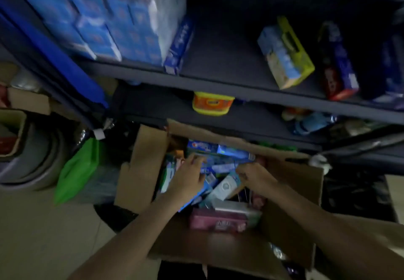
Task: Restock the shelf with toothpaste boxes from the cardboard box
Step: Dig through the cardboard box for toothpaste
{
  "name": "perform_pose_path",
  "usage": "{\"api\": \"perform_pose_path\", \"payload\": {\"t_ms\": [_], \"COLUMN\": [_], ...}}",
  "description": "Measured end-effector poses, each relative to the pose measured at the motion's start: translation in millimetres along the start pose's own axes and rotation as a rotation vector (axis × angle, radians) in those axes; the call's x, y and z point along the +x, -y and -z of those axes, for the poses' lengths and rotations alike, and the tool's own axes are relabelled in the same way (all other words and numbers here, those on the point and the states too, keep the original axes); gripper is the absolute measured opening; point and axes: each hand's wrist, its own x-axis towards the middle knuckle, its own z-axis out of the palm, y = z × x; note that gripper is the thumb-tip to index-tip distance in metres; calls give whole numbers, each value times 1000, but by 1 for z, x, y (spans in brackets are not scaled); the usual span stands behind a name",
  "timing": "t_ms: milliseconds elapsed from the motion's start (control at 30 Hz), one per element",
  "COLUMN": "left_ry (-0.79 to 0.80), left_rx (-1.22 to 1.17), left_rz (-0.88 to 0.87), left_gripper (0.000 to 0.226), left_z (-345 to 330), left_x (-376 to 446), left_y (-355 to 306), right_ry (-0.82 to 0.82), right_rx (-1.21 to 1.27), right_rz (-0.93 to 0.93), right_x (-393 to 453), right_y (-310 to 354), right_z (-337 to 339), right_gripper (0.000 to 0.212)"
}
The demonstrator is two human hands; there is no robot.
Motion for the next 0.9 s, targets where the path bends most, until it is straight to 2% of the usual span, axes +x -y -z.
{"api": "perform_pose_path", "payload": {"t_ms": [133,267,333,400,467,500,567,633,700,800,900], "left_ry": [128,112,83,72,58,55,64,116,214,392,551], "left_rx": [8,-54,-57,-61,-62,-57,-65,-98,-159,-227,-237], "left_rz": [147,232,265,303,321,330,345,345,326,266,159], "left_gripper": [38,34,33,32,33,34,34,36,44,59,52], "left_z": [-54,-88,-100,-110,-115,-116,-115,-111,-100,-71,-28], "left_x": [10,20,21,20,15,13,9,9,13,17,20], "left_y": [28,55,66,75,82,85,89,84,73,43,6], "right_ry": [59,121,110,-23,-117,-88,53,124,197,234,317], "right_rx": [-58,-81,-209,-441,-565,-607,-500,-141,196,352,385], "right_rz": [-77,105,242,374,369,352,269,198,172,201,242], "right_x": [32,72,90,114,132,137,136,127,109,73,31], "right_y": [-28,-21,-11,-2,9,14,17,9,0,-7,-2], "right_z": [-65,-105,-121,-139,-150,-155,-154,-136,-104,-43,26], "right_gripper": [38,65,72,68,58,49,37,31,35,37,32]}}
